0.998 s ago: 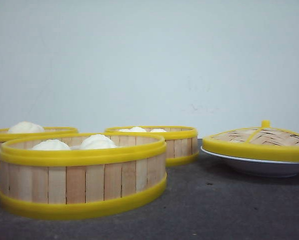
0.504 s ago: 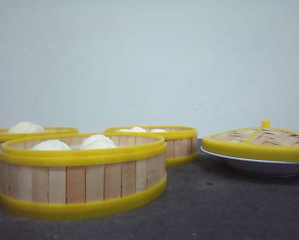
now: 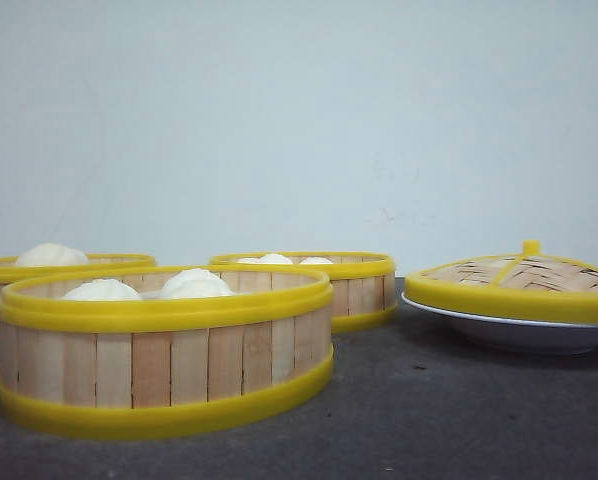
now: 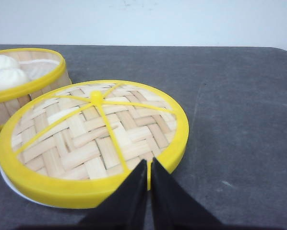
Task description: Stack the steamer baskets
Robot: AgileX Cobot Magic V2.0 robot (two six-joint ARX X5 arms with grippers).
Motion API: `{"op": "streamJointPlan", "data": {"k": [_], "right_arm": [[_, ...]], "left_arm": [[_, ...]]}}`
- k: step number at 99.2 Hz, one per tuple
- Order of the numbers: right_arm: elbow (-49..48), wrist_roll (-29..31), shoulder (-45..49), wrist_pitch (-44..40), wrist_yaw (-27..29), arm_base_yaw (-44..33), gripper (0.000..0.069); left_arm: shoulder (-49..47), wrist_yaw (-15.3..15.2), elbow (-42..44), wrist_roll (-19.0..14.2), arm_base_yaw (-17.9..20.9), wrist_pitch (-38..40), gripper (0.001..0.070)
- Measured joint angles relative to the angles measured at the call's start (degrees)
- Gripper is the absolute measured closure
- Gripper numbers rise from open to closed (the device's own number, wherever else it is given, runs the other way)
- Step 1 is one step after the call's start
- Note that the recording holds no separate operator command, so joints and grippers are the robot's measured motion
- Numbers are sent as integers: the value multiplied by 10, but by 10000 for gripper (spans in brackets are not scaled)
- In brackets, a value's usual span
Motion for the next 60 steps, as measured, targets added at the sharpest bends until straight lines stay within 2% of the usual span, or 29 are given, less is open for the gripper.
{"op": "streamJointPlan", "data": {"k": [17,25,34,40,46,60], "right_arm": [[0,40,0,4,-13,0,683],[0,78,0,29,-58,-1,683],[15,129,1,32,-103,0,683],[39,160,1,22,-105,0,683],[71,184,3,9,-105,0,683],[167,207,36,-41,-104,0,683]], "left_arm": [[0,0,0,-25,0,0,685],[0,0,1,-57,0,0,685],[1,0,17,-110,0,-14,685],[4,2,46,-144,0,-20,685],[12,3,86,-164,0,-20,685],[58,3,195,-173,0,-41,685]]}}
